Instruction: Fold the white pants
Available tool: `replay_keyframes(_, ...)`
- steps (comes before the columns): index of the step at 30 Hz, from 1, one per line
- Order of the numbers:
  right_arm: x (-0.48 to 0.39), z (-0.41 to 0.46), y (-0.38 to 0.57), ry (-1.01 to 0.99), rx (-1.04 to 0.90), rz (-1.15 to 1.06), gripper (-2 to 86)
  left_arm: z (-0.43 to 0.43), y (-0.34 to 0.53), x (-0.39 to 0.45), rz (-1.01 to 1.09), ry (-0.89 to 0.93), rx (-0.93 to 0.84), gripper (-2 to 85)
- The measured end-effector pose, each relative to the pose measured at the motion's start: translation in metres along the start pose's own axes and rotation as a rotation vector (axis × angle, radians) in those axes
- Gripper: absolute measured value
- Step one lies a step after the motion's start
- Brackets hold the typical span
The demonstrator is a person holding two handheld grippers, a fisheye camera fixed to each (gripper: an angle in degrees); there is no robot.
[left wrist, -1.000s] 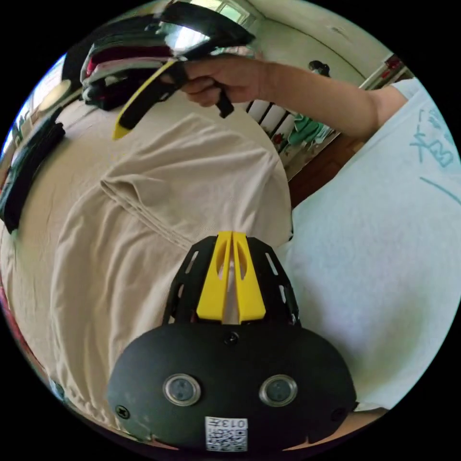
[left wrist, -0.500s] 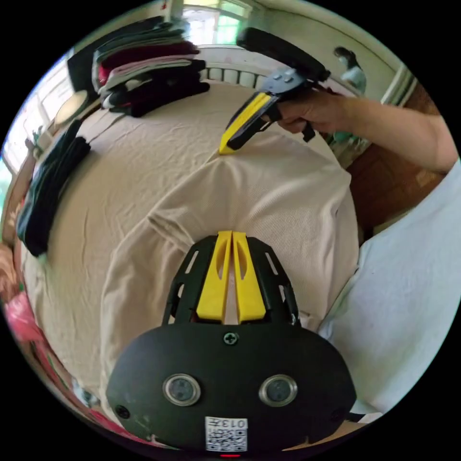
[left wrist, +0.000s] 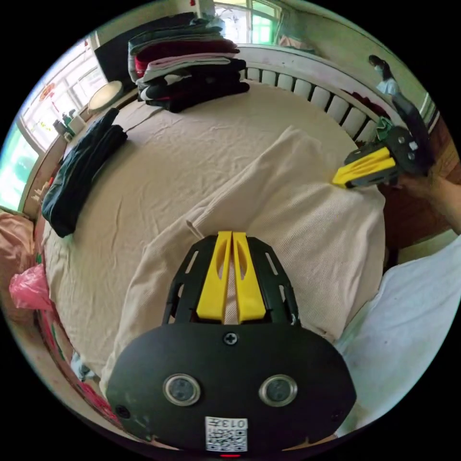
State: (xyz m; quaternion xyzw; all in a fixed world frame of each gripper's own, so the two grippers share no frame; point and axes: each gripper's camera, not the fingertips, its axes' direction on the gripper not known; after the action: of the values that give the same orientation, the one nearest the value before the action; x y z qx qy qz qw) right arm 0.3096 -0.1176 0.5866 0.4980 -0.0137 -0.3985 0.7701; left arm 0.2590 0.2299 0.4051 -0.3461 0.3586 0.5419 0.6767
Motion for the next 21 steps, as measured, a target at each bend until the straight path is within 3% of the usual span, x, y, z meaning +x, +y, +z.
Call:
replay_keyframes(3, -0.002, -0.002, 0.001, 0.013, 0.033, 0.047, 0.0, -0.019, 0.007, 0.004, -0.054, -0.083, 0.057, -0.3)
replay_keyframes(6, -0.015, -0.028, 0.016, 0.095, 0.189, 0.077, 0.2, -0.035, 0.022, 0.021, -0.014, -0.029, 0.114, -0.3)
replay_keyframes(8, -0.028, -0.022, 0.023, 0.108, 0.182, 0.05, 0.4, -0.028, 0.04, 0.044, 0.063, 0.009, 0.088, -0.3)
replay_keyframes(12, -0.057, 0.03, 0.036, 0.158, 0.084, -0.005, 1.1, 0.003, 0.064, 0.062, 0.118, -0.128, -0.018, -0.2)
replay_keyframes(13, -0.059, 0.041, 0.036, 0.154, 0.06, -0.003, 1.2, 0.004, 0.075, 0.063, 0.122, -0.144, 0.048, -0.1)
replay_keyframes(16, -0.058, 0.058, 0.041, 0.105, 0.06, 0.035, 0.9, 0.005, 0.084, 0.06, 0.11, -0.143, 0.022, -0.1)
replay_keyframes(18, -0.057, 0.047, 0.033, 0.058, 0.026, 0.004, 0.7, -0.003, 0.092, 0.051, 0.076, -0.126, 0.017, 0.1)
replay_keyframes(21, -0.069, 0.004, 0.017, 0.073, 0.197, -0.061, 1.3, -0.042, 0.14, 0.009, -0.18, -0.163, 0.134, 0.9)
